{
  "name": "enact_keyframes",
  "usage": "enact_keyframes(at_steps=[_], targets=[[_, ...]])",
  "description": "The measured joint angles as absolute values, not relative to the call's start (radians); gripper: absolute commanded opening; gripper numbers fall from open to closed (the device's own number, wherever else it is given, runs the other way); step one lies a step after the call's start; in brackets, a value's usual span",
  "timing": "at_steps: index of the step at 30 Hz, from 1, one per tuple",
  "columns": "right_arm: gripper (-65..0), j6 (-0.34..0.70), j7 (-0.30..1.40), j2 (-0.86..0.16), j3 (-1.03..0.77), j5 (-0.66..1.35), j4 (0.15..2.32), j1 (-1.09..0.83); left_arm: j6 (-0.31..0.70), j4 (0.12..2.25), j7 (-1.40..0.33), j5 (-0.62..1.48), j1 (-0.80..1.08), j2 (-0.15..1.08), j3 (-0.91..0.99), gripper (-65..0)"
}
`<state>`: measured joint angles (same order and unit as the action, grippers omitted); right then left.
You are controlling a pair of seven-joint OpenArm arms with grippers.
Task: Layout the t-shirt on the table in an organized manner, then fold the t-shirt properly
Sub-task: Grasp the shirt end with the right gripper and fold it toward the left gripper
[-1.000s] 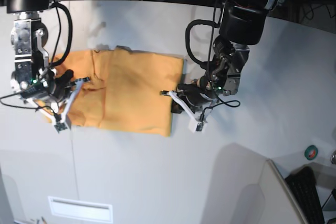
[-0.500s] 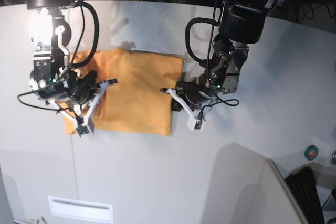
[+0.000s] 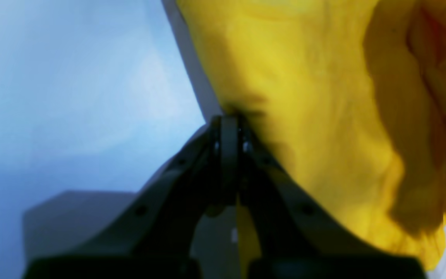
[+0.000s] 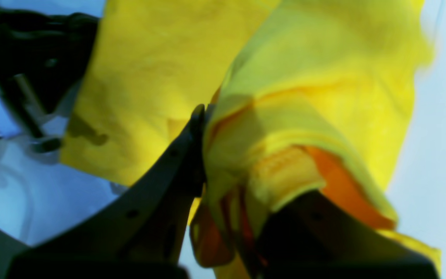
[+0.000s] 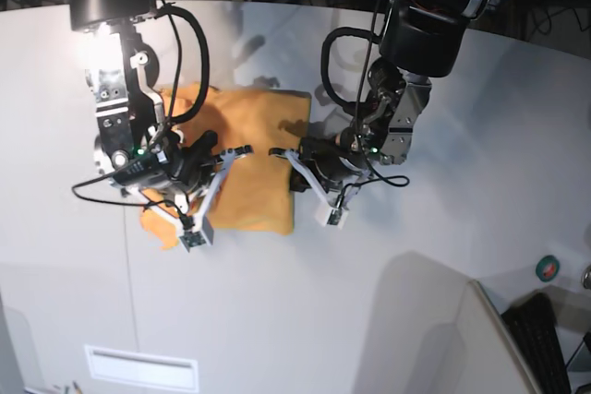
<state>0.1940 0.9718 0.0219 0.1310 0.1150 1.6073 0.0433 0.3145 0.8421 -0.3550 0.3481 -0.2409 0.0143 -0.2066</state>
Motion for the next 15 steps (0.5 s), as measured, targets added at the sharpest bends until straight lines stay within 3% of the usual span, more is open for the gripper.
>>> enact_keyframes(at_steps=[15], targets=[[-65.0,0.194,0.882,0.047,0.154,0.115,1.443,0.102,0.315,0.842,-0.355,0.348,-0.241,0.019,-0.207,-65.0]])
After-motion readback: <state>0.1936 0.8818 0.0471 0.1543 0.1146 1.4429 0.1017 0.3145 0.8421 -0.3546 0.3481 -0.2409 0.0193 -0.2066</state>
